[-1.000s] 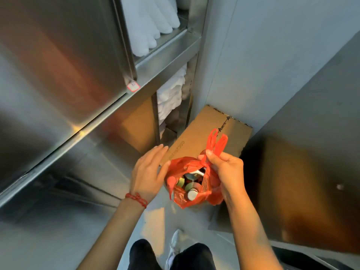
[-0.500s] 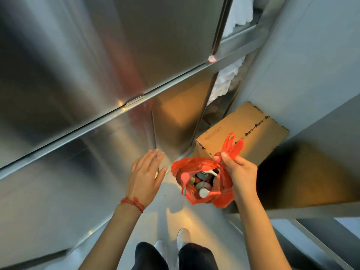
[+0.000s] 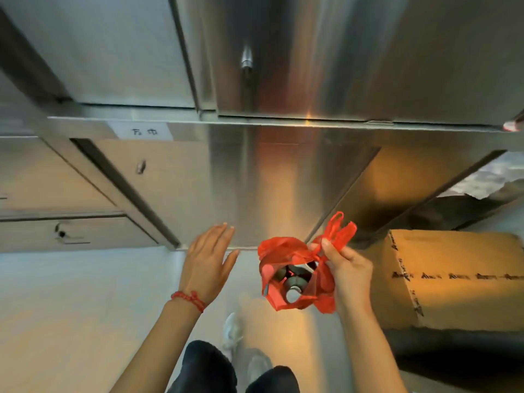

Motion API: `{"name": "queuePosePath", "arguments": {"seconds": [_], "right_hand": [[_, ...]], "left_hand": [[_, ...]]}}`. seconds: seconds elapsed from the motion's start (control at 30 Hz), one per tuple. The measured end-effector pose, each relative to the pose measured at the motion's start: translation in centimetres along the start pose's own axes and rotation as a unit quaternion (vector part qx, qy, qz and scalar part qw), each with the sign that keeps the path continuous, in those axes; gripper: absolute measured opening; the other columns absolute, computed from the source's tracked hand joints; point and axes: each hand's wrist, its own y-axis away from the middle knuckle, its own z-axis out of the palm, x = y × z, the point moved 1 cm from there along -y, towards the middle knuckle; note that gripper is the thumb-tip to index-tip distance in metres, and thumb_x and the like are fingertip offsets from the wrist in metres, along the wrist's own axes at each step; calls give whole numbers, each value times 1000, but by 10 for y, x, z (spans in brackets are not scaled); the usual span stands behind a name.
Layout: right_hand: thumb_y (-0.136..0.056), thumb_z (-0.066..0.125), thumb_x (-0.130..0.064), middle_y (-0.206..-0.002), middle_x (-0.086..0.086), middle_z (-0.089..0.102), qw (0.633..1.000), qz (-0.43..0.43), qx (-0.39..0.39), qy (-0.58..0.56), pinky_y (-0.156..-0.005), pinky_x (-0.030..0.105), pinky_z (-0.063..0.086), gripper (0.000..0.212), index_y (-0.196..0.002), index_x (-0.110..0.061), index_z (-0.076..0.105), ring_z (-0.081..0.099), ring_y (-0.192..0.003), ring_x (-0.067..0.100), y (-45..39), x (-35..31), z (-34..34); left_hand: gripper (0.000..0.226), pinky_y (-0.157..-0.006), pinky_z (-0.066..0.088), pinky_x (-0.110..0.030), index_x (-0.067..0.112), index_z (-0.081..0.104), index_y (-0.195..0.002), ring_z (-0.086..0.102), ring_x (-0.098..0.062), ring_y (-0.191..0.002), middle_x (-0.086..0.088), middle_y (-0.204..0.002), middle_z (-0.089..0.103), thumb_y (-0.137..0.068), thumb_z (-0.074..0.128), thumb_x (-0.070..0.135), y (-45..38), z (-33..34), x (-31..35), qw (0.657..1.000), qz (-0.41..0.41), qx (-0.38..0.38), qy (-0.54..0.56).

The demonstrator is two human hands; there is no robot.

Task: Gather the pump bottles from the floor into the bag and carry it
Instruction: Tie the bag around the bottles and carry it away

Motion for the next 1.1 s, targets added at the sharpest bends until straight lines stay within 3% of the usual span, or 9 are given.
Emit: {"name": "queuePosePath", "arguments": {"seconds": [0.23,0.57,0.67,0.8,1.0,1.1], "right_hand": [[-83,59,-3,-55,1,70,990,29,-131,36,-52,19,53,14,-71,-3,67,63,-49,9,54,37,84],[-82,62,-8,-61,5,72,941,94,-299,128,-52,19,53,20,-65,-8,71,67,-56,14,173,128,246],[-81,64,-12,-64,3,74,921,101,-334,172,-61,22,56,16,-70,-7,74,69,-63,16,210,162,300],[-79,66,-15,-76,11,74,897,113,-373,208,-84,42,53,14,-68,-15,76,68,-83,32,258,199,372],[-80,65,-12,-68,6,74,850,139,-457,224,-83,37,52,19,-64,-13,75,69,-72,22,312,246,487],[-80,65,-11,-72,11,73,825,150,-491,237,-84,39,52,15,-68,-8,74,68,-75,26,325,272,548]], "left_hand": [[60,-93,34,-35,4,59,-114,59,-33,-106,-18,-114,64,-96,20,45,101,-37,-76,988,-147,44,-10],[64,-87,50,-45,6,60,-115,60,-32,-108,-14,-115,65,-96,14,46,237,-101,-214,945,-313,96,-29],[61,-87,51,-42,6,59,-115,60,-32,-108,-14,-116,65,-96,16,45,281,-127,-267,930,-348,115,-35],[61,-92,45,-39,6,58,-116,59,-33,-109,-15,-117,64,-96,16,45,331,-156,-334,904,-402,140,-44],[64,-92,47,-43,6,58,-117,58,-35,-110,-16,-118,63,-95,15,48,362,-185,-422,863,-479,155,-45],[63,-91,47,-43,6,58,-117,58,-34,-110,-16,-118,63,-95,16,47,364,-196,-470,845,-508,162,-42]]}}
